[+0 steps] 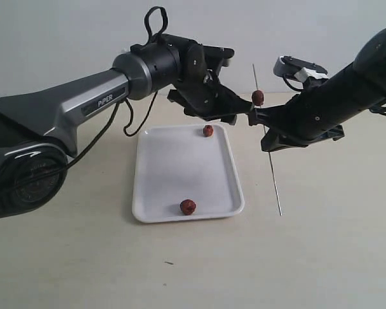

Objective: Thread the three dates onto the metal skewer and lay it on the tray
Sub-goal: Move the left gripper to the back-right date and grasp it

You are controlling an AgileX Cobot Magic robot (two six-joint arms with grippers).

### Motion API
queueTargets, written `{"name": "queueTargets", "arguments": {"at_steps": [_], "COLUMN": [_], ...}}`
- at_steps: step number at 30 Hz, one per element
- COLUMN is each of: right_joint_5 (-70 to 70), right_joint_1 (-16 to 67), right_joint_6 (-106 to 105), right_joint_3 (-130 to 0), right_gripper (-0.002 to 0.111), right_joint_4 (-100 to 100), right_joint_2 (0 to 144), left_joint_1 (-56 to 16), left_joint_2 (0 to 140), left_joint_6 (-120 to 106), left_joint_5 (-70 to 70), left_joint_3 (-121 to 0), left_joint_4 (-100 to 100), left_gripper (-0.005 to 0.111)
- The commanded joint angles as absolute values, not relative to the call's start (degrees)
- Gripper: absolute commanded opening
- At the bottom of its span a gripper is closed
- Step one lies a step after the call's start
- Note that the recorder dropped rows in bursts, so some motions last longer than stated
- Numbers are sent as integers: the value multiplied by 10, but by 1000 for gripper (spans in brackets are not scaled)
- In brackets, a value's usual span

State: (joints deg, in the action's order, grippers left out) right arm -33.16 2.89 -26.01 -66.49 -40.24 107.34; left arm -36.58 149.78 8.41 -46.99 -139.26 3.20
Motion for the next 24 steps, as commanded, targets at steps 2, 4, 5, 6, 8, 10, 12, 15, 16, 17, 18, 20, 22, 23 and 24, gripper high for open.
{"name": "queueTargets", "arguments": {"at_steps": [2,4,5,6,8,10,12,15,16,17,18,20,22,23,24], "right_joint_5": [-331,-331,-331,-331,-331,-331,-331,-332,-332,-332,-331,-327,-326,-326,-326], "right_joint_1": [27,27,27,27,27,27,27,27,27,27,27,27,27,27,27], "right_joint_6": [-265,-268,-268,-268,-268,-268,-269,-269,-269,-269,-269,-269,-269,-269,-269], "right_joint_3": [-669,-669,-669,-669,-669,-669,-669,-669,-669,-669,-669,-669,-669,-669,-669], "right_gripper": [0,0,0,0,0,0,0,0,0,0,0,0,0,0,0], "right_joint_4": [-399,-399,-399,-399,-399,-399,-399,-399,-399,-399,-399,-399,-399,-399,-399], "right_joint_2": [1064,1064,1064,1064,1064,1064,1064,1064,1064,1064,1064,1064,1064,1064,1064], "left_joint_1": [-372,-372,-372,-371,-371,-371,-371,-371,-371,-371,-371,-371,-371,-371,-371], "left_joint_2": [1496,1496,1496,1496,1496,1498,1499,1509,1513,1517,1520,1526,1531,1533,1533], "left_joint_6": [133,179,190,199,208,217,226,245,251,262,276,288,289,292,295], "left_joint_5": [-430,-426,-425,-425,-425,-425,-425,-425,-425,-425,-425,-420,-409,-406,-403], "left_joint_3": [-1392,-1392,-1392,-1392,-1392,-1392,-1392,-1392,-1392,-1392,-1392,-1392,-1392,-1392,-1392], "left_joint_4": [25,-15,-25,-32,-39,-39,-39,-46,-57,-66,-73,-74,-74,-74,-74], "left_gripper": [58,58,58,58,58,58,58,58,58,58,58,58,58,58,58]}}
